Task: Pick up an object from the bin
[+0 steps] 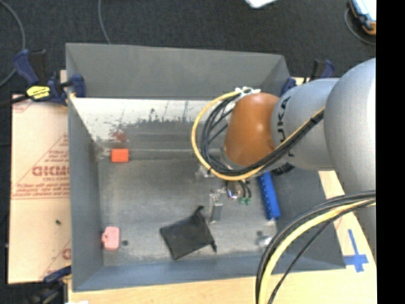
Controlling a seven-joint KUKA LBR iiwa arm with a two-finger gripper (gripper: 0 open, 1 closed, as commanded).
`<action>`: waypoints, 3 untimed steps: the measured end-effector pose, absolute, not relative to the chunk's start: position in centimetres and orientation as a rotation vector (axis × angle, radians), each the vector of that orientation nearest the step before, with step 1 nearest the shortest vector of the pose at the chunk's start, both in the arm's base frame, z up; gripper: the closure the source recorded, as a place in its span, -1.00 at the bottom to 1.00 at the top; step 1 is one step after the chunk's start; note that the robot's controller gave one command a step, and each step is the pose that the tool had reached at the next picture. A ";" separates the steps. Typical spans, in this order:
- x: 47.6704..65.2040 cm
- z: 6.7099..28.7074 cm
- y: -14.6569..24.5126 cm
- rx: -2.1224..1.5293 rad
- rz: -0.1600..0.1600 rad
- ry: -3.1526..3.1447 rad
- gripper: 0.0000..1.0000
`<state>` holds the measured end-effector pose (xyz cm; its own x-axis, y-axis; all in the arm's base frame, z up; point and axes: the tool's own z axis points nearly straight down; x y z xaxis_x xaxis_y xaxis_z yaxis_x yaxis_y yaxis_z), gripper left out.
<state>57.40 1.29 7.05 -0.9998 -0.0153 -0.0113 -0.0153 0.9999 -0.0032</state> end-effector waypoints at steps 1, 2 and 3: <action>55.6 7.0 4.8 -0.287 -0.005 3.119 -1.00; 50.9 7.0 3.1 -0.117 -0.006 3.129 -1.00; 51.2 7.0 3.9 -0.844 -0.009 3.011 -1.00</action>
Offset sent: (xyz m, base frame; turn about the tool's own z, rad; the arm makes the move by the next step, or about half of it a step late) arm -0.0648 0.0195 0.0002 -0.0592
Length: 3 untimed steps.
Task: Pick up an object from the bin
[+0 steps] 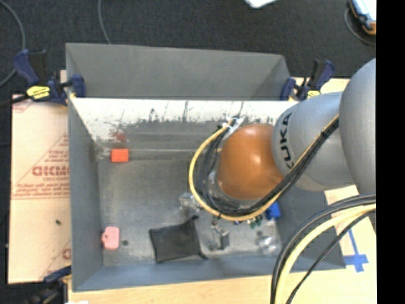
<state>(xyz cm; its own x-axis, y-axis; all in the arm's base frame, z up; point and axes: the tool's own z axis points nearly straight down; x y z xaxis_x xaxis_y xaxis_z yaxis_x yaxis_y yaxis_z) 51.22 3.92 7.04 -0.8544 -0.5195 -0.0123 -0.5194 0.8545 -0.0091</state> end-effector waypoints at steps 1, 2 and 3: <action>49.1 7.0 5.4 -0.696 -0.008 3.050 -1.00; 49.4 7.0 8.1 -0.727 -0.008 3.038 -1.00; 49.6 7.0 11.8 -0.874 -0.008 2.996 -1.00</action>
Offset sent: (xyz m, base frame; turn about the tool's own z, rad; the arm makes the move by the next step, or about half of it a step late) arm -0.0152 0.0652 -0.0003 -0.2865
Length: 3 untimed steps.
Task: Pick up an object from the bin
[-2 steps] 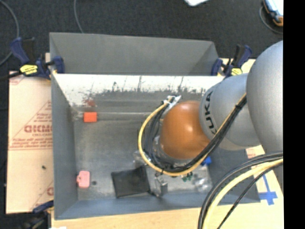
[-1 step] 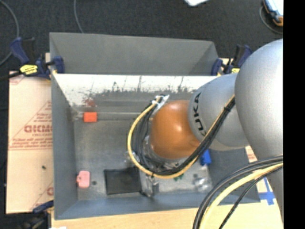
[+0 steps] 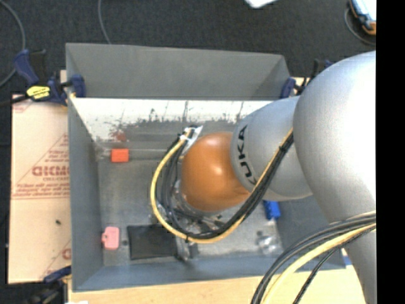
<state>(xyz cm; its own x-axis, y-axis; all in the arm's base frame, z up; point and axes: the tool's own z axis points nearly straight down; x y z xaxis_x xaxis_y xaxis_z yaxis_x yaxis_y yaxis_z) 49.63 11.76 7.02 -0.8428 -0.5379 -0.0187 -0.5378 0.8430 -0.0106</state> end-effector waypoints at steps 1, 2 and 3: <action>49.5 7.0 13.1 -0.783 -0.006 3.019 -1.00; 48.3 7.3 12.9 -0.829 -0.007 2.992 -1.00; 48.3 7.1 15.6 -0.181 0.003 3.107 1.00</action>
Offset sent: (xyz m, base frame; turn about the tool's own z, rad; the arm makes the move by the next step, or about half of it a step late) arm -0.0178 0.0117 0.0001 0.0254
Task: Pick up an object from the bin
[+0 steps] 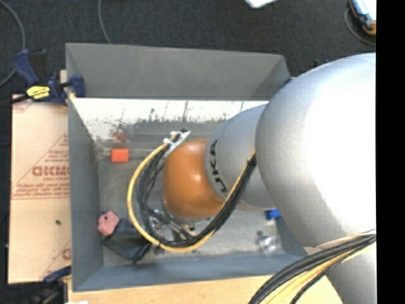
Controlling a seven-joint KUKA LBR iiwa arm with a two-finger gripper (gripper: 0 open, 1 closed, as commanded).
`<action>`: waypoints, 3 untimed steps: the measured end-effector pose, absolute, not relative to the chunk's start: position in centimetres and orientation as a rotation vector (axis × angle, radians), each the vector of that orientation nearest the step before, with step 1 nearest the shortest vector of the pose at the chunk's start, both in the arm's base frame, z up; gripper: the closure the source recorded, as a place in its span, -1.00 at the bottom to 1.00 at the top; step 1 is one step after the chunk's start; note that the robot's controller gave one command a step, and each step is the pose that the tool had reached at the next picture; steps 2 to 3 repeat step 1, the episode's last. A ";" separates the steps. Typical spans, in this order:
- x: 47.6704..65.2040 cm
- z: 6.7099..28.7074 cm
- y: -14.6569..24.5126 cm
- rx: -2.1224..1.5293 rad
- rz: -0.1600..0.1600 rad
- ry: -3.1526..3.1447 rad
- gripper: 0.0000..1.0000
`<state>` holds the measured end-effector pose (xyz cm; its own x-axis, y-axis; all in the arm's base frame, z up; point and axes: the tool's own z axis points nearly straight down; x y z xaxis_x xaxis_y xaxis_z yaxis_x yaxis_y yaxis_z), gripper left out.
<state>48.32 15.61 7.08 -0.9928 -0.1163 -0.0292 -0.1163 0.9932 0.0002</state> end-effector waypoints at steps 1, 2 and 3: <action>48.3 7.1 15.6 -0.183 0.002 3.107 1.00; 48.3 7.1 15.6 -0.183 0.002 3.107 1.00; 48.3 7.1 15.6 -0.183 0.002 3.107 1.00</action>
Offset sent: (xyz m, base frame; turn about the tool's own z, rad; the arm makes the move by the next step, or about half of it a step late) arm -0.0085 0.0015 0.0025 0.0274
